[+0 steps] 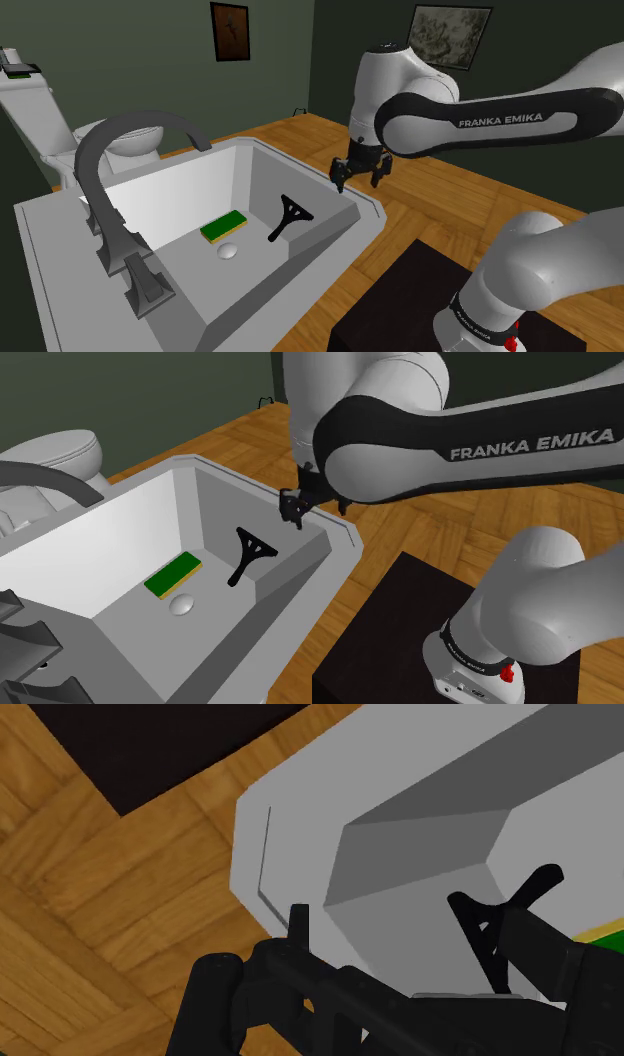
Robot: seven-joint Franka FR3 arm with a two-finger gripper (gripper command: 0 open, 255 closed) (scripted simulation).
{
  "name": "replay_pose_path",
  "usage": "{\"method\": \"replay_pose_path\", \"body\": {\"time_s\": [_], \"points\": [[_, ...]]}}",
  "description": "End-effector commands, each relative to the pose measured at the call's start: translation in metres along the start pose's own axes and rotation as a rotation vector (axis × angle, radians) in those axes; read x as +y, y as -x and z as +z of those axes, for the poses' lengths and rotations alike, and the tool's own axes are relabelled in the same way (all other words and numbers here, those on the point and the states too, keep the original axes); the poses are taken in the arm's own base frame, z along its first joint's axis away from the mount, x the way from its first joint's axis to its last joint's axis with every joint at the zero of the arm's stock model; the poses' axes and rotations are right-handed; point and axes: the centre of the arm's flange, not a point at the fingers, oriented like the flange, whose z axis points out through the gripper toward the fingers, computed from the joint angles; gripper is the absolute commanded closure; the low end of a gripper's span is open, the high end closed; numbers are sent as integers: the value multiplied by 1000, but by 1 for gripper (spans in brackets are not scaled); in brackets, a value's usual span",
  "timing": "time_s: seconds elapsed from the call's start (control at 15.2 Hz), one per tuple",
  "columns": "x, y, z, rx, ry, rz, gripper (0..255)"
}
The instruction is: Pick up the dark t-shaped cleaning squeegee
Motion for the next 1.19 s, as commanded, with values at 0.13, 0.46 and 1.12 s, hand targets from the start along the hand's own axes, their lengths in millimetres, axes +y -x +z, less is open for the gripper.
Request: {"method": "replay_pose_path", "body": {"time_s": [0.13,0.46,1.12], "points": [[-41,4,36,47,10,131,0],[-94,-1,79,105,26,288,0],[-193,-43,164,219,58,602,0]]}}
